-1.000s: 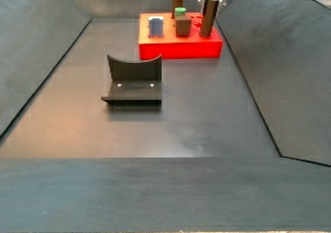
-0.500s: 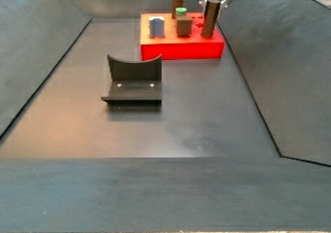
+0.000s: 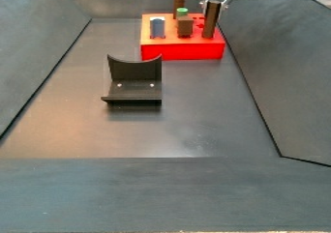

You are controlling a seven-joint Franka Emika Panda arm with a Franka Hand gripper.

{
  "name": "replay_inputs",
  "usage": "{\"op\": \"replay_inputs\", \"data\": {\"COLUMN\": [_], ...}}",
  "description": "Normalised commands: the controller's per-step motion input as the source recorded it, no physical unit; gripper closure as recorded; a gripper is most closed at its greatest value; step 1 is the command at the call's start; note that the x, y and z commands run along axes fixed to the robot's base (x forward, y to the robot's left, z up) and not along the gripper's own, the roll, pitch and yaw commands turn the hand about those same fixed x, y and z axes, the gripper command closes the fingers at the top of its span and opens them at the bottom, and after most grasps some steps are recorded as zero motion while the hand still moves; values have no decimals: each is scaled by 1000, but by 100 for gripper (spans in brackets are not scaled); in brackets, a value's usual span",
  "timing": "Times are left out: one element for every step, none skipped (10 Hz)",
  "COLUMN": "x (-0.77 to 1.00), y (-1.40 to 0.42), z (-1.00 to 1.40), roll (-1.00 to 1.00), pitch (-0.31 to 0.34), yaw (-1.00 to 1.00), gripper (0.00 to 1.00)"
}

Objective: Pick up the hexagon object. Move up. Place the hexagon object on the fixture. Regrasp the hexagon object. Move to above the board. Insert the hexagon object.
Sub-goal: Insert the hexagon object.

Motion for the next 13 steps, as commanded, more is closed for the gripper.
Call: {"op": "replay_inputs", "data": {"x": [326,380,383,374,0,0,0,29,-23,0,0,83,214], "y": [0,0,-14,0,0,0,0,151,111,29,29,80,66], "z": [-1000,-1000,-946,-803,-806,0,0,-409,-60,-20,-26,-80,-157], "roll": [0,53,101,173,224,0,0,97,96,100,97,30,29], "pitch": [0,24,37,24,0,10,0,249,374,427,430,481,456], "yaw": [489,403,391,471,377,0,26,503,591,631,634,469,420], "gripper": [100,100,100,100,100,100,100,100,100,100,100,100,100]}}
